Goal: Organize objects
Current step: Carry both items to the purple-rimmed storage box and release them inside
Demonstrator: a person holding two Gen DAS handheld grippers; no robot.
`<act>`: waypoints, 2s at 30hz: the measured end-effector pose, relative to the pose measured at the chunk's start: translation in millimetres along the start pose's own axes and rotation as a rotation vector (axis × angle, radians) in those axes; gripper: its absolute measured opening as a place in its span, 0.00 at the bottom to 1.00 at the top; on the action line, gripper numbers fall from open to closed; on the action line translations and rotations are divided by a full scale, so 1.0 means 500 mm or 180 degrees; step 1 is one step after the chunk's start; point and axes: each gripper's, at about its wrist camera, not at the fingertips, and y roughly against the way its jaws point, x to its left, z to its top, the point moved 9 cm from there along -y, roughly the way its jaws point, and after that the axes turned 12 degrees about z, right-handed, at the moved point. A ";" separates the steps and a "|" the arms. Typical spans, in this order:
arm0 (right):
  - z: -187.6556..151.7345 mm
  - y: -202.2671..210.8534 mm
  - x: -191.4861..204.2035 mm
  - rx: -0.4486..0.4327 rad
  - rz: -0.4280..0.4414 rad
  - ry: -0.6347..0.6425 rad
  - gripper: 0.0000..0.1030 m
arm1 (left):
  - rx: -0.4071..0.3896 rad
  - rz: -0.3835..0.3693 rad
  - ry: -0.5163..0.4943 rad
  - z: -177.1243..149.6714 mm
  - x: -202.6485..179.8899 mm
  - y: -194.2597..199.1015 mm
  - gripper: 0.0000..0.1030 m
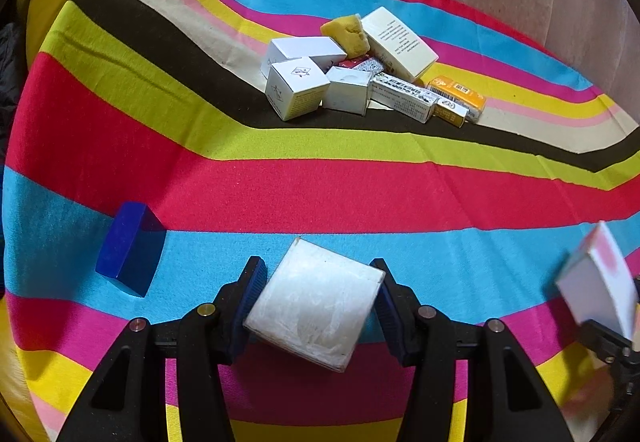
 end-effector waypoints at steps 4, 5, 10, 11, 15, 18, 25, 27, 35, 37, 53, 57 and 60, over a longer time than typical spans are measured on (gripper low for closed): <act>-0.015 0.037 -0.005 -0.0073 -0.0021 -0.0035 0.68 | -0.0005 0.0047 -0.0042 -0.001 -0.002 0.000 0.53; -0.020 0.050 -0.007 -0.0103 -0.0028 -0.0052 0.68 | -0.0005 0.0049 -0.0044 -0.001 -0.002 0.000 0.53; -0.038 0.101 -0.018 -0.0220 -0.0074 -0.0138 0.68 | -0.0019 0.0111 -0.0066 -0.006 -0.009 0.010 0.53; -0.043 0.113 -0.022 -0.0240 -0.0095 -0.0158 0.68 | -0.0001 0.0042 -0.0047 -0.013 -0.019 0.016 0.53; -0.066 0.147 -0.044 -0.0307 -0.0176 -0.0298 0.68 | 0.0010 -0.0191 -0.0214 -0.039 -0.087 0.053 0.53; -0.085 0.163 -0.067 -0.0323 -0.0227 -0.0421 0.68 | 0.0028 -0.0413 -0.0395 -0.054 -0.151 0.086 0.53; -0.121 0.195 -0.114 -0.0367 -0.0314 -0.0662 0.68 | -0.0108 -0.0665 -0.0864 -0.063 -0.272 0.163 0.53; -0.130 0.207 -0.125 -0.0388 -0.0330 -0.0723 0.68 | -0.0154 -0.0732 -0.0987 -0.065 -0.302 0.190 0.53; -0.153 0.291 -0.166 -0.0528 -0.0491 -0.0842 0.68 | -0.0331 -0.0965 -0.1324 -0.067 -0.395 0.279 0.53; -0.161 0.316 -0.176 -0.0557 -0.0556 -0.0864 0.68 | -0.0381 -0.1015 -0.1414 -0.068 -0.418 0.299 0.53; -0.359 0.525 -0.293 -0.0666 -0.1269 -0.1528 0.68 | -0.0690 -0.1716 -0.2469 -0.172 -0.677 0.504 0.53; -0.417 0.558 -0.312 -0.0649 -0.1394 -0.1724 0.68 | -0.0690 -0.1868 -0.2730 -0.218 -0.735 0.541 0.53; -0.460 0.574 -0.321 -0.0591 -0.1506 -0.1825 0.68 | -0.0628 -0.1987 -0.2897 -0.256 -0.773 0.563 0.53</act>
